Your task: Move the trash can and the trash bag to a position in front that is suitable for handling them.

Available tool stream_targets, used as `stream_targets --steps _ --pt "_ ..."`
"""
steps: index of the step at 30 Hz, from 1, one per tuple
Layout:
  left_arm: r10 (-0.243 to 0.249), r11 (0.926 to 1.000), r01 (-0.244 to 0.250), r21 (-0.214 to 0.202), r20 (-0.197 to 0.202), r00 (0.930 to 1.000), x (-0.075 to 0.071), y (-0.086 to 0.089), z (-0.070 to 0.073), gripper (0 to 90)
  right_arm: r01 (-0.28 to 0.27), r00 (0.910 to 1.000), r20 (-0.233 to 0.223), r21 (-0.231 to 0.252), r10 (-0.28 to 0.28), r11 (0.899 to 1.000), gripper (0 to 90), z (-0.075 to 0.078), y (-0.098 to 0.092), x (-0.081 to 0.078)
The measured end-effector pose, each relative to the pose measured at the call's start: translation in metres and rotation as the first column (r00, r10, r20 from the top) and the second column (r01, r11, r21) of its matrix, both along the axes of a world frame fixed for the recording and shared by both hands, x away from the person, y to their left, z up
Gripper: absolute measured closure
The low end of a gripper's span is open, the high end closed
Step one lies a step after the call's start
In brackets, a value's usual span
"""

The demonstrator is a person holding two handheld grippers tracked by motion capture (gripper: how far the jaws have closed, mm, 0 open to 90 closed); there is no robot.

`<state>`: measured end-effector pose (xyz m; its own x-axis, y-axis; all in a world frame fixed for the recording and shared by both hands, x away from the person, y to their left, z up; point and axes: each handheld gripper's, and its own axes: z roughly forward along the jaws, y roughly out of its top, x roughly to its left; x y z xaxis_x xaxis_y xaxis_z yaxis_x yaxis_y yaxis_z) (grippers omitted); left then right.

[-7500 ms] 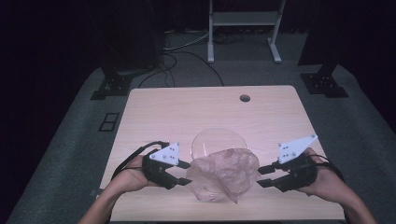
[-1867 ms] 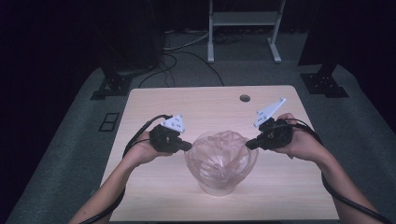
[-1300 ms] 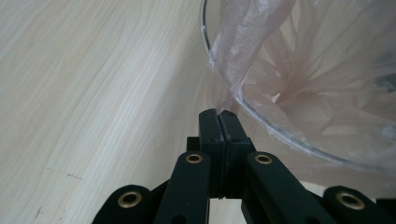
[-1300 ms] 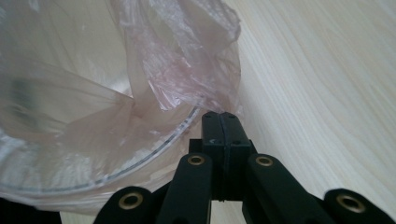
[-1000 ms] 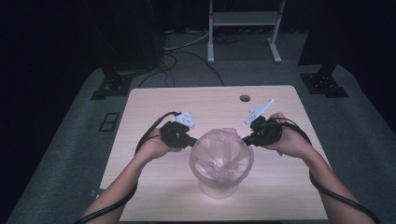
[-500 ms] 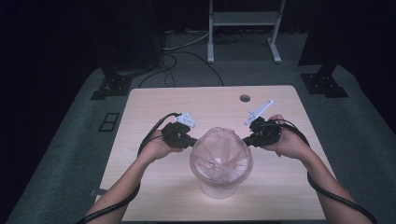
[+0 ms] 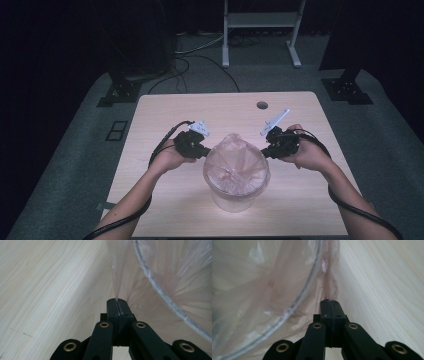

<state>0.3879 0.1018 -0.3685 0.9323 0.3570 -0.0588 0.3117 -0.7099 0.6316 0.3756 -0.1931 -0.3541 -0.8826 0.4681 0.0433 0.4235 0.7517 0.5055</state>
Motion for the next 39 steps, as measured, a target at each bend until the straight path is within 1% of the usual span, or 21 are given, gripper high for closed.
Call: stream_targets --steps 1,2,3,4,5,6,7,9,10,12,13,14,15,17,19,23,26,31,33,35,39 --pt "0.002 1.0 -0.002 0.006 -0.006 1.0 0.0 0.002 -0.003 89.7 0.002 1.0 -0.006 -0.006 -0.002 1.0 90.0 -0.002 0.0 0.0" --pt "0.005 1.0 -0.005 0.0 -0.015 0.9999 0.0 0.004 -0.005 89.7 0.003 0.9999 -0.012 -0.01 -0.003 1.0 90.0 -0.006 -0.001 -0.001" --pt "0.007 0.9999 -0.008 -0.015 -0.02 0.9998 0.0 0.006 -0.006 89.7 0.007 0.9999 -0.009 0.009 -0.007 1.0 90.0 -0.008 -0.002 -0.002" --pt "0.006 0.9998 -0.006 -0.02 -0.025 0.9997 -0.001 0.008 -0.007 89.5 0.016 0.9998 -0.012 0.045 -0.015 0.999 90.0 -0.008 -0.004 -0.002" --pt "0.01 0.9996 -0.011 -0.025 -0.025 0.9996 -0.001 0.01 -0.006 86.1 0.021 0.9997 -0.014 0.069 -0.02 0.997 90.0 -0.007 -0.005 -0.002" --pt "0.012 0.9995 -0.013 -0.028 -0.022 0.9997 -0.002 0.012 -0.006 82.3 0.028 0.9996 -0.012 0.09 -0.027 0.996 82.4 -0.005 -0.008 -0.003" --pt "-0.002 0.9996 0.001 -0.03 -0.018 0.9998 -0.003 0.014 -0.004 80.2 0.03 0.9995 -0.006 0.1 -0.03 0.995 80.0 -0.004 -0.009 -0.004" --pt "0.0 0.9996 0.0 -0.027 -0.011 0.9999 -0.005 0.018 0.0 72.7 0.019 0.9998 -0.005 0.123 -0.019 0.992 75.7 0.001 -0.013 -0.007" --pt "-0.002 0.9997 0.001 -0.025 -0.007 1.0 -0.006 0.019 0.002 69.9 0.016 0.9998 0.01 0.122 -0.018 0.992 73.0 0.003 -0.016 -0.009" --pt "-0.001 0.9996 0.001 -0.027 0.006 1.0 -0.007 0.023 0.006 67.2 0.012 0.9999 0.01 0.129 -0.014 0.992 72.0 0.006 -0.02 -0.011" --pt "-0.001 0.9996 0.001 -0.027 0.005 1.0 -0.008 0.026 0.008 65.2 0.007 0.9999 0.014 0.132 -0.009 0.991 71.5 0.008 -0.022 -0.012" --pt "0.0 0.9995 0.001 -0.031 0.008 1.0 -0.009 0.028 0.009 61.3 0.005 0.9998 0.019 0.138 -0.007 0.99 70.5 0.009 -0.024 -0.014" --pt "-0.008 0.9996 0.009 -0.028 0.015 0.9999 -0.009 0.031 0.011 60.7 0.001 0.9998 0.019 0.148 -0.004 0.989 69.4 0.011 -0.027 -0.015" --pt "-0.005 0.9992 0.005 -0.039 0.009 0.9999 -0.011 0.034 0.013 59.7 -0.01 0.9999 0.013 0.156 0.009 0.988 67.8 0.012 -0.03 -0.018" --pt "-0.01 0.9993 0.011 -0.037 0.01 0.9999 -0.012 0.035 0.014 59.5 -0.014 0.9999 0.009 0.161 0.012 0.987 67.7 0.013 -0.032 -0.02" --pt "-0.018 0.9991 0.018 -0.037 0.008 0.9998 -0.013 0.034 0.016 59.5 -0.023 0.9997 0.013 0.162 0.022 0.987 67.7 0.014 -0.032 -0.022" --pt "-0.033 0.999 0.033 -0.03 0.018 0.9993 -0.014 0.033 0.018 59.0 -0.03 0.9995 0.014 0.17 0.028 0.985 67.6 0.015 -0.032 -0.023" --pt "-0.04 0.9985 0.04 -0.037 0.016 0.9991 -0.016 0.033 0.022 54.2 -0.04 0.9991 0.019 0.166 0.037 0.985 64.0 0.018 -0.034 -0.026" --pt "-0.045 0.9985 0.046 -0.029 0.019 0.9988 -0.018 0.034 0.023 51.7 -0.042 0.9989 0.029 0.172 0.038 0.984 62.3 0.021 -0.037 -0.028" --pt "-0.049 0.9983 0.049 -0.032 0.013 0.9987 -0.021 0.036 0.026 50.6 -0.046 0.9986 0.035 0.178 0.04 0.983 61.0 0.024 -0.04 -0.03" --pt "-0.066 0.9973 0.066 -0.032 0.019 0.9977 -0.028 0.04 0.029 48.3 -0.054 0.9977 0.05 0.19 0.045 0.98 59.4 0.03 -0.047 -0.039"
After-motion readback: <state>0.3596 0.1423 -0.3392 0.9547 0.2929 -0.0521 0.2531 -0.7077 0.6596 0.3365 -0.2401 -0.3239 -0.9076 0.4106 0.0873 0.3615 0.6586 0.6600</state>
